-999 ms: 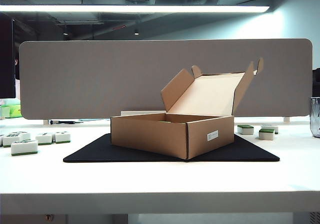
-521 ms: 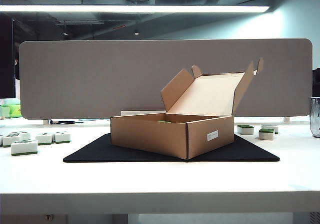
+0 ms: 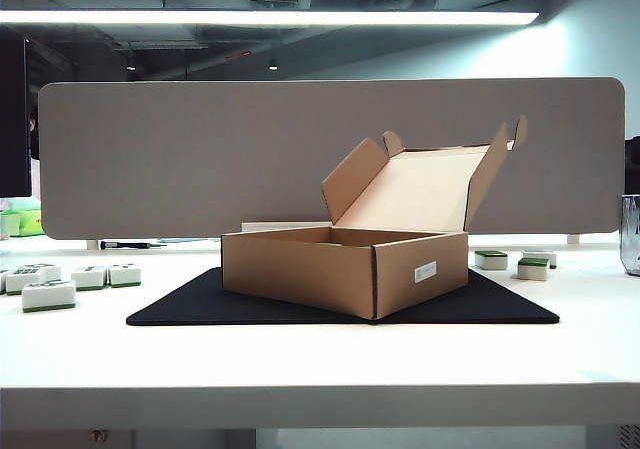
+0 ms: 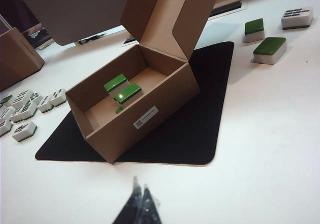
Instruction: Pick up four mahjong tiles and put them into the paper box.
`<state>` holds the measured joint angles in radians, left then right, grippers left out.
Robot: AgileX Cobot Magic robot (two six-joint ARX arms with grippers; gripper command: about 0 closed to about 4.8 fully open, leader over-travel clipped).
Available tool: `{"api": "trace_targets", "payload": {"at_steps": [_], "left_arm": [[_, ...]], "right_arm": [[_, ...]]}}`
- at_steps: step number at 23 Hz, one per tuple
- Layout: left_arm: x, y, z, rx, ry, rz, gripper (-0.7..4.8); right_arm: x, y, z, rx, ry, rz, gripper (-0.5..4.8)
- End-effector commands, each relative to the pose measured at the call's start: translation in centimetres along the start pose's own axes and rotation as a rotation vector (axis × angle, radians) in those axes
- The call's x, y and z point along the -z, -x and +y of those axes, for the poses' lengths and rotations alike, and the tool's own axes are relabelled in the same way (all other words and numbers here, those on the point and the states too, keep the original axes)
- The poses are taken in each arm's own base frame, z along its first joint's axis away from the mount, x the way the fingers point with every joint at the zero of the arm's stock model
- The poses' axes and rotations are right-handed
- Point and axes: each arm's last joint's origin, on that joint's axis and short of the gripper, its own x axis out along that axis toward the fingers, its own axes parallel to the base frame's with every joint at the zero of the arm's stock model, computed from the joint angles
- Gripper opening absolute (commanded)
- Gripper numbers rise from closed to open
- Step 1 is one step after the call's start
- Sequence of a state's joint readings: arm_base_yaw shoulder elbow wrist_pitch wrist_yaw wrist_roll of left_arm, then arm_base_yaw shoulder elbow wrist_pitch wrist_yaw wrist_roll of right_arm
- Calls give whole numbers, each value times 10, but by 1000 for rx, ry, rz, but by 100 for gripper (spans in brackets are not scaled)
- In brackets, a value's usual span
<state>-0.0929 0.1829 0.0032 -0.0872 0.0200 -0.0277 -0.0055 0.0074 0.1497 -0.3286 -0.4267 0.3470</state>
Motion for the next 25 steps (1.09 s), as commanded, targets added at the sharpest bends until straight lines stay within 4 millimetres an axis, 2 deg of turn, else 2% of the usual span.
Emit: {"api": "trace_targets", "payload": {"at_steps": [1, 18, 25], "left_arm": [[-1, 0, 0, 7, 33, -8, -6], [-1, 1, 0, -1, 32, -9, -6], [2, 7, 1, -35, 3, -7, -6]], "right_arm": [[-3, 1, 1, -8, 12, -25, -1], [-2, 1, 1, -7, 12, -25, -1], [-3, 1, 1, -8, 12, -26, -1]]}}
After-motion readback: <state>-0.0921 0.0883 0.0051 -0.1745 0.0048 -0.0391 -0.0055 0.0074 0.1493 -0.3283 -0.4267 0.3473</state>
